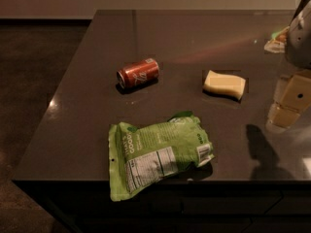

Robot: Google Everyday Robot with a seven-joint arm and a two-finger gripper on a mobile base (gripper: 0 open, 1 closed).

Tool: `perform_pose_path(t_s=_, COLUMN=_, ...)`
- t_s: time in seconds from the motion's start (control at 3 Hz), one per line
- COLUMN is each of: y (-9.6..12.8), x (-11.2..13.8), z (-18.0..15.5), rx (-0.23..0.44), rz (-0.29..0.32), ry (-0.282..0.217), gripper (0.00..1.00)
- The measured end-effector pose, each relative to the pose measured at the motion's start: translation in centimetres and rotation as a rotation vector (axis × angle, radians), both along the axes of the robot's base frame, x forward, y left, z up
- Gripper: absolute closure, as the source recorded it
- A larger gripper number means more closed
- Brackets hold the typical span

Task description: Place coke can upright

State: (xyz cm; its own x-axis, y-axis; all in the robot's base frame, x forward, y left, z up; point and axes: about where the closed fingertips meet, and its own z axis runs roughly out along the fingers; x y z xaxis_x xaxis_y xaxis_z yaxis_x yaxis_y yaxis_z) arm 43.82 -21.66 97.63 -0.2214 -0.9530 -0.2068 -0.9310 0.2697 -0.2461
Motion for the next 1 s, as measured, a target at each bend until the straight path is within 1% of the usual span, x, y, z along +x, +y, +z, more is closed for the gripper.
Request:
perform_pose_path(t_s=0.33, y=0.2, x=0.2, z=0.1, rx=-0.002, rz=0.006, ry=-0.001, gripper=0.00)
perform_pose_path(t_s=0.67, y=1.1, x=1.6, z=0.6, rx=-0.014, rz=0.039, ry=-0.003, gripper=0.00)
perform_pose_path(t_s=1.0, y=3.4, x=4.2, z=0.8, rx=0.000, rz=0.109, ry=-0.005, gripper=0.00)
